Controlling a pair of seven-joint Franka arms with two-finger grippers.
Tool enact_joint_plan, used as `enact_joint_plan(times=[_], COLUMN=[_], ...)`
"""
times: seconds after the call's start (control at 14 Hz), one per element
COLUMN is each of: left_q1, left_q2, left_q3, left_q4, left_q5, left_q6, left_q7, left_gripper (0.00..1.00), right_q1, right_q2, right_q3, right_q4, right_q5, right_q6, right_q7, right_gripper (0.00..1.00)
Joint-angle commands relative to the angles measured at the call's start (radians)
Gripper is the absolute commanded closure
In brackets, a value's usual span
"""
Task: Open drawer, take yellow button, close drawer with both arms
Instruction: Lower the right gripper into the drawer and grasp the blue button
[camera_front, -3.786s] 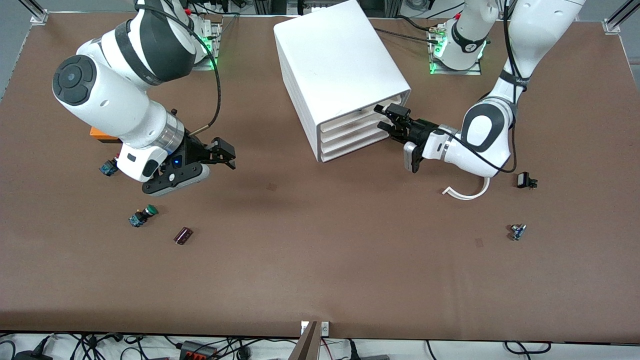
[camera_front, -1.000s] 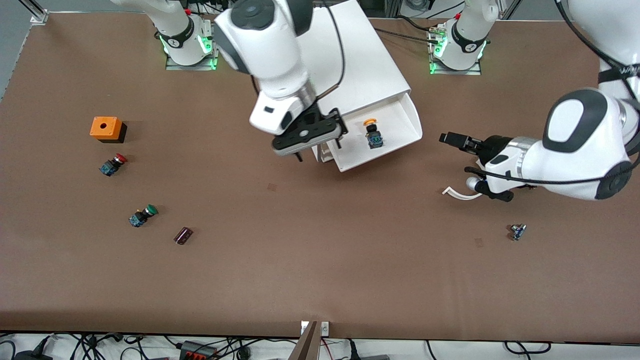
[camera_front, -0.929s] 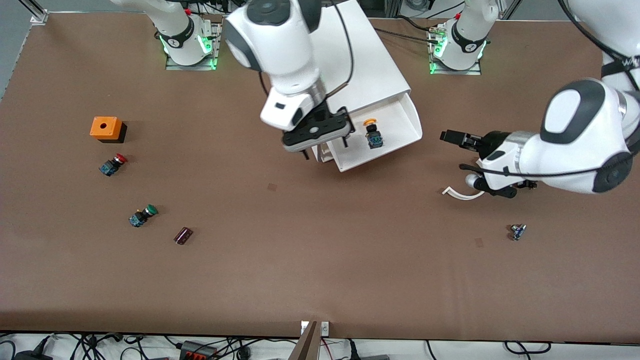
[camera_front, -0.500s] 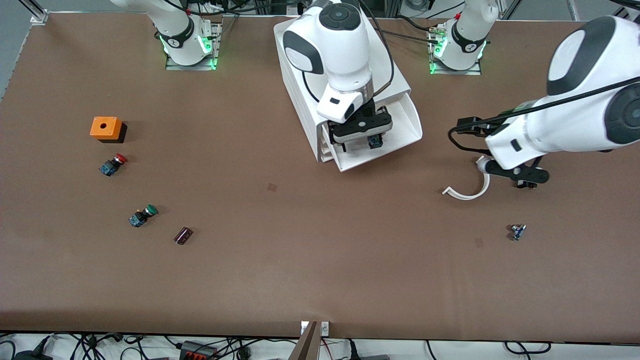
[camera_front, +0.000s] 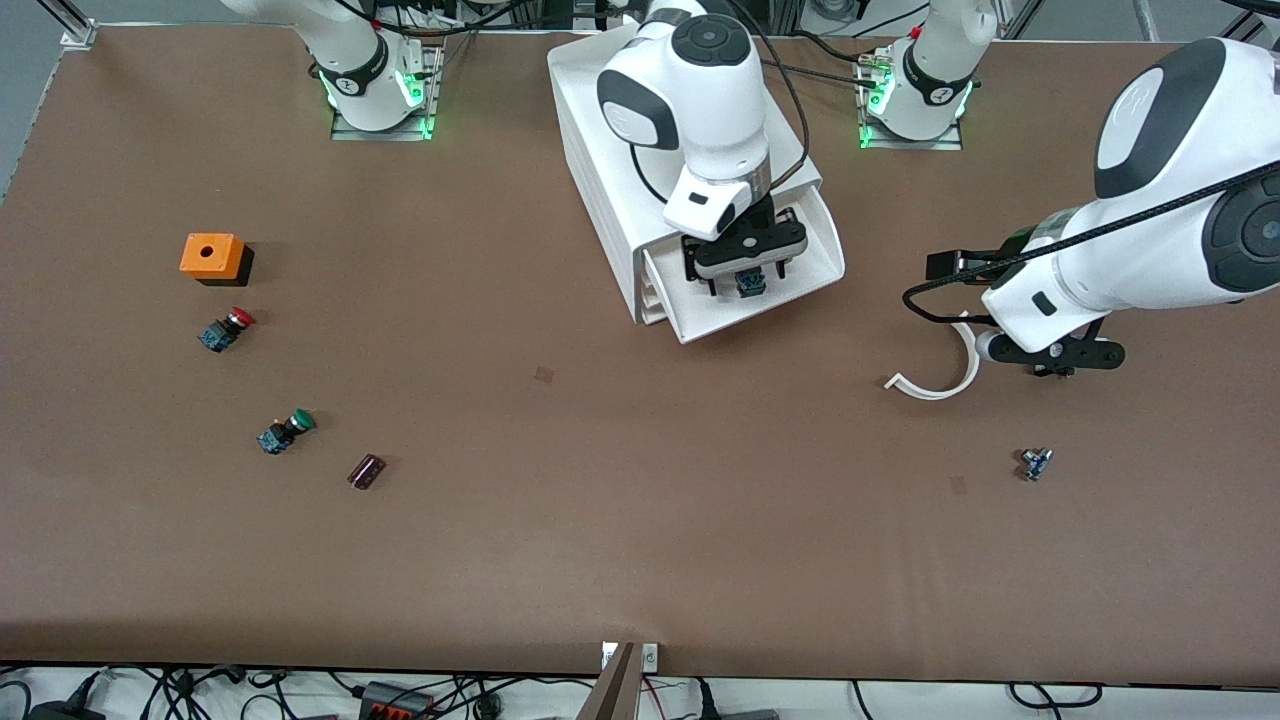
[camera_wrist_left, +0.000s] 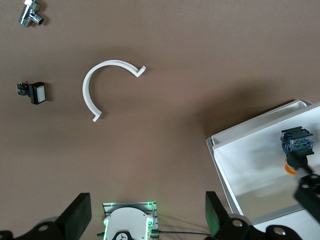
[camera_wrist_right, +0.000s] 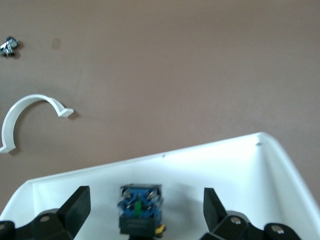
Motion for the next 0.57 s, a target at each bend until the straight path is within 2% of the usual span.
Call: enact_joint_plan(times=[0.0, 0.14, 0.29, 0.36, 0.5], left_q1=[0.0, 0.0, 0.0, 0.0, 0.0], left_q2=[0.02, 0.02, 0.02, 0.02, 0.02], left_q3=[-0.008, -0.007, -0.008, -0.007, -0.007], left_q4=[0.042, 0.042, 0.042, 0.042, 0.04], left_q5=[0.022, 0.022, 0.022, 0.022, 0.022], left_q6=[-0.023, -0.023, -0.023, -0.023, -0.023], left_q7=[-0.021, -0.021, -0.021, -0.021, -0.021], left_gripper=[0.0, 0.0, 0.0, 0.0, 0.0], right_q1=[0.019, 0.021, 0.021, 0.021, 0.021], right_q2=[0.022, 0.029, 0.035, 0.036, 0.036], right_q3=[-0.009, -0.008, -0.008, -0.008, -0.008], right_q4=[0.035, 0.034, 0.034, 0.032, 0.031], right_q5=[-0.017, -0.017, -0.017, -0.017, -0.018], right_q6=[-0.014, -0.014, -0.013, -0.013, -0.014], right_q7=[0.031, 0.027, 0.023, 0.022, 0.019], right_gripper=[0.0, 0.13, 0.33, 0.38, 0.4])
